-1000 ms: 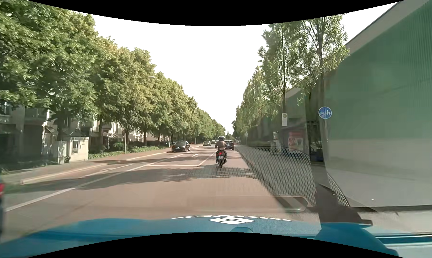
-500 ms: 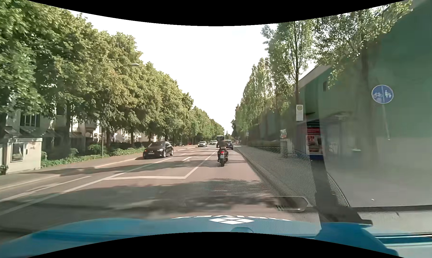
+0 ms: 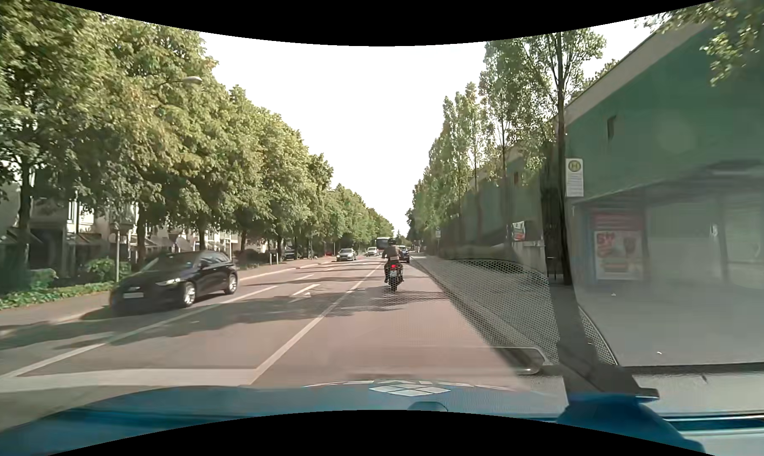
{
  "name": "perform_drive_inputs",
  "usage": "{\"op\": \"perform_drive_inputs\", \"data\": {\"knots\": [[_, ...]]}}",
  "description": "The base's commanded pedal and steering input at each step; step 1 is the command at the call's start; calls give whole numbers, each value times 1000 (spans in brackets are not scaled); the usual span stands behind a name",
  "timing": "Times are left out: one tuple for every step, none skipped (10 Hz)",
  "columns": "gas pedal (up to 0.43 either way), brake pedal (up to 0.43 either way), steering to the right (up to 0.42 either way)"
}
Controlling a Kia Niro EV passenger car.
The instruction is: Follow the waypoints while adhering to traffic rules and regulations
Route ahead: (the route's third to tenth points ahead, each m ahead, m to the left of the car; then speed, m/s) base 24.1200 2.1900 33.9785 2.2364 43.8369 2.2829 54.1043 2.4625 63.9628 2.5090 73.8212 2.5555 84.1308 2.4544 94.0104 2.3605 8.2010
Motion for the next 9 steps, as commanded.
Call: {"op": "perform_drive_inputs", "data": {"knots": [[0,0,7],[0,0,8],[0,0,6],[0,0,6],[0,0,6],[0,0,6],[0,0,5],[0,0,4],[0,0,3]]}}
